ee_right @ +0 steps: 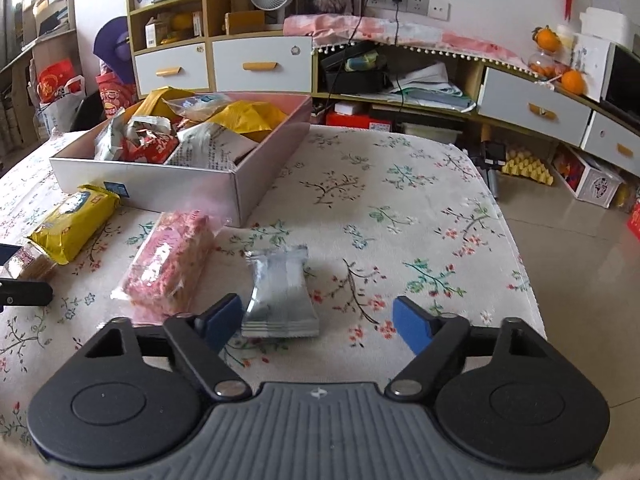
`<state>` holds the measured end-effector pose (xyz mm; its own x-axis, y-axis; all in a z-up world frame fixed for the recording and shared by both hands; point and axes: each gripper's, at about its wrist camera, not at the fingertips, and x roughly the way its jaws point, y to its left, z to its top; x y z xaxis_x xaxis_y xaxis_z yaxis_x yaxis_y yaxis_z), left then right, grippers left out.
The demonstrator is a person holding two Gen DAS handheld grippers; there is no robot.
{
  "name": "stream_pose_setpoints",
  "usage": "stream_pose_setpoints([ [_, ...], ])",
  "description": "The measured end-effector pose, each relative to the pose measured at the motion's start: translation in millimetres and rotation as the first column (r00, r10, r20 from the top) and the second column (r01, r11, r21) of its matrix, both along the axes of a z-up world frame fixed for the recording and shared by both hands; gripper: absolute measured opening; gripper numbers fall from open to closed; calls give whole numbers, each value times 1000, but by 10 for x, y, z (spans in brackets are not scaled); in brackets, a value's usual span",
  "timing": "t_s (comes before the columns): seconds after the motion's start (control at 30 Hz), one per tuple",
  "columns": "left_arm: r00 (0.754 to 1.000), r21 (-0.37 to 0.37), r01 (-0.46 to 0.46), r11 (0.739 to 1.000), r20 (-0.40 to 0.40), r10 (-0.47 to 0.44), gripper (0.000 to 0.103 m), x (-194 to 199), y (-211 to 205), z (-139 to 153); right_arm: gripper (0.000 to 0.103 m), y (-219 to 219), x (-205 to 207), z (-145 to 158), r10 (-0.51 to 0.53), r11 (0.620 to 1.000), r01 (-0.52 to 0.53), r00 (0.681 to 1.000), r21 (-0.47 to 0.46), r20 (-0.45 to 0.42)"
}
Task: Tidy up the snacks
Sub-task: 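Grasp the brown beef pack with the left gripper while the right grasps the silver packet, then lift the beef pack and silver packet toward the pink box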
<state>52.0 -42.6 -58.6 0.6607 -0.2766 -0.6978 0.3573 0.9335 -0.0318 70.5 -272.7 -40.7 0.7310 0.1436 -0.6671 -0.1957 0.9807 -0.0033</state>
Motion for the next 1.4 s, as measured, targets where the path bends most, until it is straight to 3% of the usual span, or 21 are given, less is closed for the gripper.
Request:
stream_pose_setpoints([
  [0.23,1000,-4,-11,1000,-9,11,48,-1,13,20,53,55,-12,34,36,999,-36,999,3,0],
  [0.4,1000,-6,-15,1000,-10,15,43,-9,26,32,33,115,-26,61,67,998,-67,998,-3,-5],
  [0.73,1000,-9,-1,1000,-12,1,39,-47,44,68,29,210,-47,100,84,996,-84,996,-35,-8],
  [0.97,1000,-2,-6,1000,-28,6,39,-55,74,99,17,214,-56,165,80,996,-81,997,-22,-12],
  [1.1,999,-4,-11,1000,-40,11,39,-58,86,102,18,241,-48,136,84,996,-84,996,-26,-18],
  [1.23,999,1,-10,1000,-48,10,39,-64,81,93,28,260,-24,96,77,996,-78,996,-32,-35],
  [1.4,999,3,-8,1000,-49,8,39,-63,68,89,28,264,-3,93,70,997,-70,997,-24,-26],
])
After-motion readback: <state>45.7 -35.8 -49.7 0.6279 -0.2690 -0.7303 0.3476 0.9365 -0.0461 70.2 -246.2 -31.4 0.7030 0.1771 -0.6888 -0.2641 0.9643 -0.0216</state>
